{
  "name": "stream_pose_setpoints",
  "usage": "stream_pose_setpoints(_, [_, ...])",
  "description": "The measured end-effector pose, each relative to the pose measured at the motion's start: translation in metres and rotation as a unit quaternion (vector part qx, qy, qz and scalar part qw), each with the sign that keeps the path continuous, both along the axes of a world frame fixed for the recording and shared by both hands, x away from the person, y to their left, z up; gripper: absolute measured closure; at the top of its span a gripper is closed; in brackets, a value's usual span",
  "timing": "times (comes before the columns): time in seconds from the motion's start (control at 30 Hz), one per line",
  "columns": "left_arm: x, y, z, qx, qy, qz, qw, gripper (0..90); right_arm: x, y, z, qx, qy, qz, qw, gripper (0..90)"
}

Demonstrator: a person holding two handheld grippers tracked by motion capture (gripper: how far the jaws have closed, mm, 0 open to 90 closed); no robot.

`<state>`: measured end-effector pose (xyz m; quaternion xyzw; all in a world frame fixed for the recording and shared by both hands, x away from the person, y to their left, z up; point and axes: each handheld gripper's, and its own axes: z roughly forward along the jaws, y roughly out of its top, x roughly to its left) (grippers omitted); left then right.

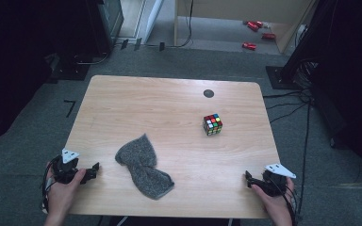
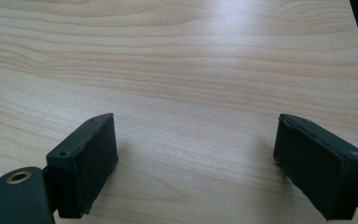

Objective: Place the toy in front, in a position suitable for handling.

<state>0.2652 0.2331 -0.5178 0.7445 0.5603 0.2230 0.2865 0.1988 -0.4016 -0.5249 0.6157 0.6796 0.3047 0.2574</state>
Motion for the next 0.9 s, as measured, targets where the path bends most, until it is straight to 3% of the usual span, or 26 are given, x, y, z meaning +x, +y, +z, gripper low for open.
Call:
stream_pose_setpoints(0.13, [-0.001, 0.0, 0.0, 0.001, 0.003, 0.001, 1.0, 0.0, -0.001, 0.002, 0.003, -0.001, -0.001, -0.004, 1.0, 13.4])
stream_pose_setpoints(0.17, [-0.002, 0.0, 0.001, 0.005, 0.002, 0.0, 1.0, 0.0, -0.002, 0.005, 0.01, 0.003, -0.02, -0.006, 0.9998, 13.5])
stream_pose_setpoints(0.27, [-0.001, -0.002, 0.002, 0.007, 0.005, 0.004, 1.0, 0.0, 0.0, 0.01, 0.019, -0.002, -0.038, -0.006, 0.9993, 13.5])
stream_pose_setpoints(0.5, [0.005, -0.008, 0.004, 0.022, 0.007, -0.008, 0.9997, 0.0, 0.012, 0.023, 0.036, 0.015, -0.064, -0.005, 0.9978, 13.4])
stream_pose_setpoints(0.7, [0.008, -0.014, 0.004, 0.029, 0.0, -0.017, 0.9994, 0.0, 0.026, 0.048, 0.052, 0.018, -0.085, 0.026, 0.9959, 13.3])
stream_pose_setpoints(0.9, [0.007, -0.012, 0.003, 0.018, 0.003, -0.02, 0.9996, 0.0, 0.048, 0.074, 0.06, 0.012, -0.096, 0.047, 0.9942, 13.4])
